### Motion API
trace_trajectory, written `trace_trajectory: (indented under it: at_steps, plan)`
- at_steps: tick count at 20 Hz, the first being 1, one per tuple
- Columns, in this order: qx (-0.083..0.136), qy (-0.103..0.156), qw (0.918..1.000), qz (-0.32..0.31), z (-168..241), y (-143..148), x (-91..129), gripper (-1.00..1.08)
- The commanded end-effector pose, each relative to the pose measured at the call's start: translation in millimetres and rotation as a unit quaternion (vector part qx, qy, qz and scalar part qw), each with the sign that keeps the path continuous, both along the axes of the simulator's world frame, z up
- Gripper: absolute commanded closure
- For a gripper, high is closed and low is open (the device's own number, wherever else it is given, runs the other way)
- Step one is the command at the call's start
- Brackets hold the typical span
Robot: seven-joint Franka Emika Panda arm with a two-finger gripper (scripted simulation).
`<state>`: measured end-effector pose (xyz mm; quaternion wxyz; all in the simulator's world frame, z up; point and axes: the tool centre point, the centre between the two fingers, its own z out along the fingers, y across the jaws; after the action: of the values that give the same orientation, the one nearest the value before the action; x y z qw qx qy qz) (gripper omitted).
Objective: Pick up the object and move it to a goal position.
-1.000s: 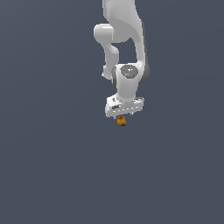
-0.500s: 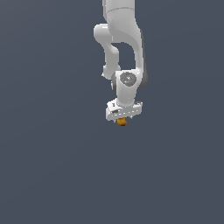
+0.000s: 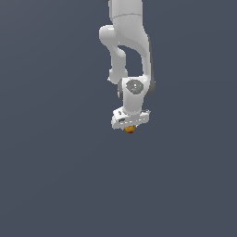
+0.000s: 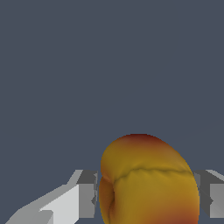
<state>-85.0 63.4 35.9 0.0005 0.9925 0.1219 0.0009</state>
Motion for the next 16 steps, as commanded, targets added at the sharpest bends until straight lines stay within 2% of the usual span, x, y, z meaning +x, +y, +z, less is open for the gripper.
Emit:
trace_trajectory:
  at_steps: [1,10,16]
  plan:
    - [0.0,0.001,1.0,0.001,-1.3,1.7,-0.7,1.08]
    - [0.0,0.001,1.0,0.001,1.8,0.5,0.0,1.08]
    - [0.0,0.001,1.0,0.001,20.0,-8.6,7.6,1.08]
